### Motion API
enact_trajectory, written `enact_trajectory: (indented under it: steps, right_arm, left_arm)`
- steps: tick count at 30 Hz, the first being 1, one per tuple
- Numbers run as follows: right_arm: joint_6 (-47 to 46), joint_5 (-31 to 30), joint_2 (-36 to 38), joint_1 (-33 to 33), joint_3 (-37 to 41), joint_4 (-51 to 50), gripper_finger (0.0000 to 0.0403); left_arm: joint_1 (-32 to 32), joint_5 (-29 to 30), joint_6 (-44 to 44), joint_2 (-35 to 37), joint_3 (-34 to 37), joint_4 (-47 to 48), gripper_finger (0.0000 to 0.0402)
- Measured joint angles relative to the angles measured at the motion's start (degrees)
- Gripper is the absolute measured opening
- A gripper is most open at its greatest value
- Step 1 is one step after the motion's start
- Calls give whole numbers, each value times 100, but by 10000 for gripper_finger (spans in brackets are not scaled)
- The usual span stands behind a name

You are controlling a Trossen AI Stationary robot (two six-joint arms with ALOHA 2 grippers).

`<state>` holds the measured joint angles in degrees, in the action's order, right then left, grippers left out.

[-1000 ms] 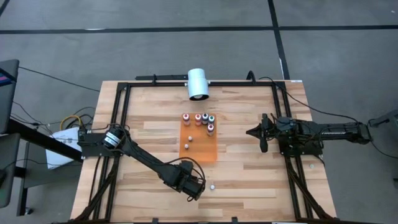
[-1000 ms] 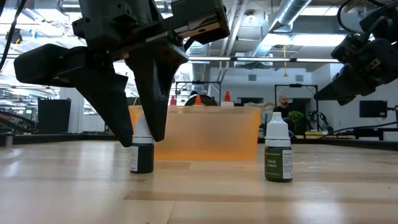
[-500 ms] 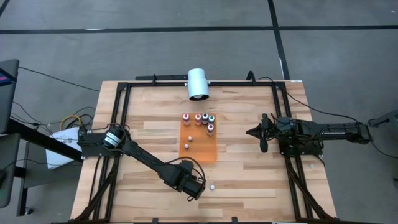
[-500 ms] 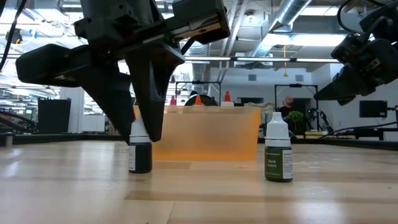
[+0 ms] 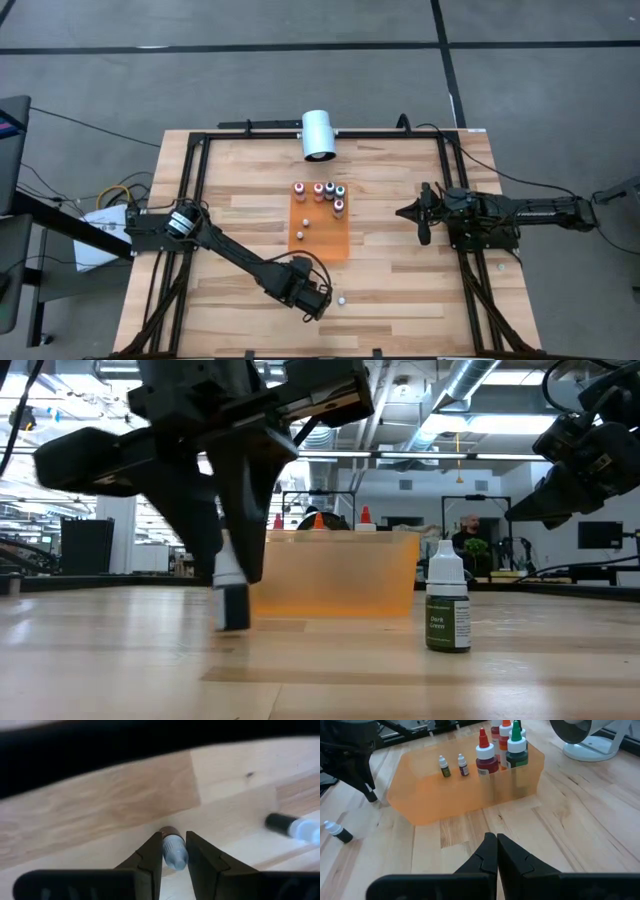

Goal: Pick & Place food coloring
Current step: Put the small black food coloring bottle into the bin

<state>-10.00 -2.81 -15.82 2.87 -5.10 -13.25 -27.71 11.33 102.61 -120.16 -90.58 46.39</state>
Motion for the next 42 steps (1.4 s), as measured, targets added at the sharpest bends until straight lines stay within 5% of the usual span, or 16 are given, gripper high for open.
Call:
enact_trajectory:
  steps: [24, 42]
  right_arm:
    - [4, 0, 0, 0, 0, -2, 1]
    - [0, 1, -2, 0, 0, -10, 1]
  left_arm:
    - [630, 1330, -1324, 81, -2922, 3363, 63]
    - [1746, 1336, -2878, 1, -2371, 2842, 63]
